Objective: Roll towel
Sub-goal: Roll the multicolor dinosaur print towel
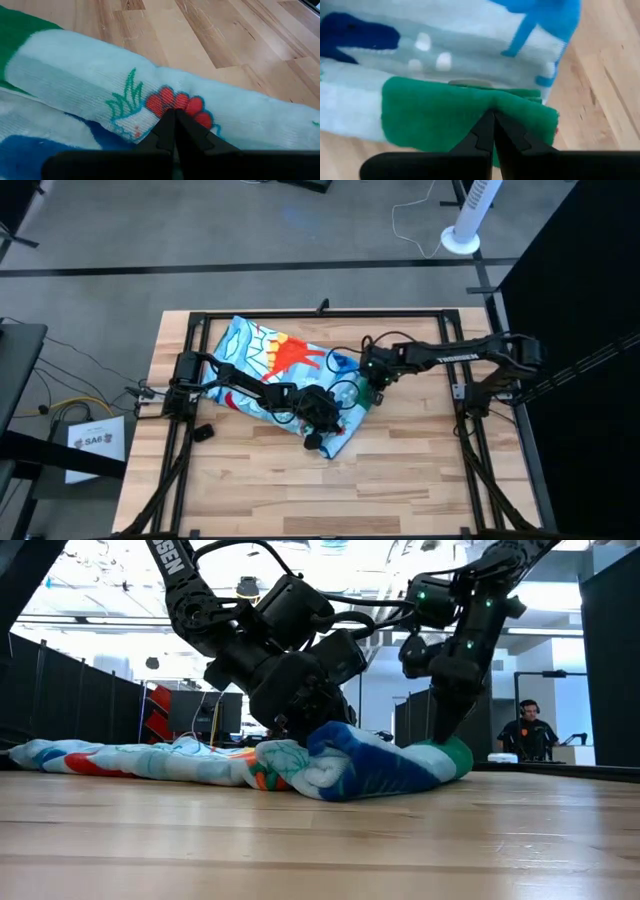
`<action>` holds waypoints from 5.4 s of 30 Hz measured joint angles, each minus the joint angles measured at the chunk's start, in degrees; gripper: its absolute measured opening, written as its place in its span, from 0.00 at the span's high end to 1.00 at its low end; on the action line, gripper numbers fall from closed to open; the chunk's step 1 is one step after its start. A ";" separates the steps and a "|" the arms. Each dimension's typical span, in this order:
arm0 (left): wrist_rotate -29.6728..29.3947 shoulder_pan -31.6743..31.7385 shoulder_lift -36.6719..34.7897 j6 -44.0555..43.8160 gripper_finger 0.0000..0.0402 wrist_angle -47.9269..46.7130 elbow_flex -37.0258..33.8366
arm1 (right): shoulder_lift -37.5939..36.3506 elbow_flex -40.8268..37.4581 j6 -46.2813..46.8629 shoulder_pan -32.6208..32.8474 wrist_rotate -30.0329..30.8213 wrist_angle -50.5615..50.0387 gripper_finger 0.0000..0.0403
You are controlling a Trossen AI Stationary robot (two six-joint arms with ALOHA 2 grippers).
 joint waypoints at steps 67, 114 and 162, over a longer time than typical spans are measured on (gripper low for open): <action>-1.62 -0.80 0.00 -4.72 1.00 0.31 0.00 | 0.91 -6.98 0.10 -3.47 -0.07 8.01 1.00; -11.98 -6.25 0.17 -22.98 1.00 5.97 -0.17 | -26.81 -5.05 -0.44 1.75 5.17 -13.55 1.00; -16.37 -6.62 0.07 -26.86 1.00 2.38 -0.07 | -13.57 -13.66 2.49 6.02 16.41 6.62 1.00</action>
